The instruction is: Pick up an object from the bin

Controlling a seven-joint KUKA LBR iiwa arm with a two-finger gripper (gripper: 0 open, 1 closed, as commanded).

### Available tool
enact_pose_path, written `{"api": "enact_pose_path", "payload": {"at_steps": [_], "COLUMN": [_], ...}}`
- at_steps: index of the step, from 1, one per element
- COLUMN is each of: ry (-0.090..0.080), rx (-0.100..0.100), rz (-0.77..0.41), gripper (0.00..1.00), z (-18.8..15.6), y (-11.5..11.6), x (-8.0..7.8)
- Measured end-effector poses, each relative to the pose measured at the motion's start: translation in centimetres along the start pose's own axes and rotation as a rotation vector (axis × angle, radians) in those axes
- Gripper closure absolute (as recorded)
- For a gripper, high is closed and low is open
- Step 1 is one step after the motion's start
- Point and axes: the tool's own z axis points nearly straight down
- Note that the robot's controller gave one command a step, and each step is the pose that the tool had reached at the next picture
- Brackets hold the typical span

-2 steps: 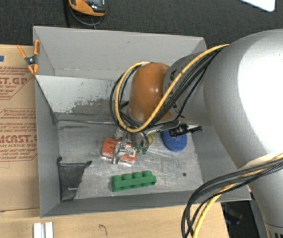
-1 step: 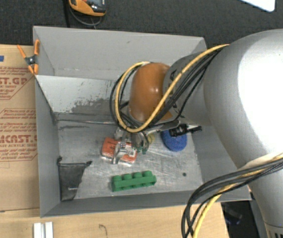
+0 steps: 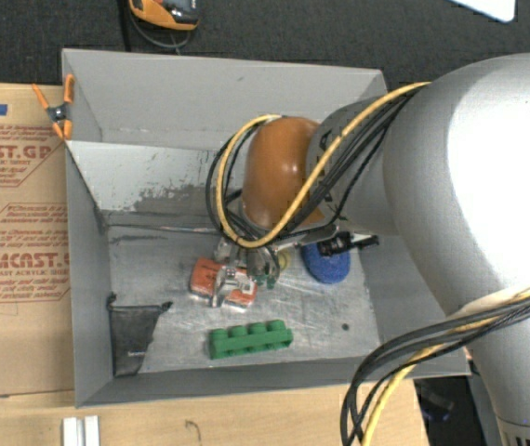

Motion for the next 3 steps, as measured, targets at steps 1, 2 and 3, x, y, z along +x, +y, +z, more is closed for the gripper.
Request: {"api": "enact_pose_path", "payload": {"at_steps": [1, 2, 3], "ry": [0.005, 0.004, 0.004], "rx": [0.000, 0.000, -0.001], "rz": [0.000, -0.001, -0.001], "gripper": [1.00, 1.00, 1.00], "z": [-0.65, -1.30, -1.64], "y": [0.01, 0.04, 0.06], "x": [0.09, 0.03, -0.02]}}
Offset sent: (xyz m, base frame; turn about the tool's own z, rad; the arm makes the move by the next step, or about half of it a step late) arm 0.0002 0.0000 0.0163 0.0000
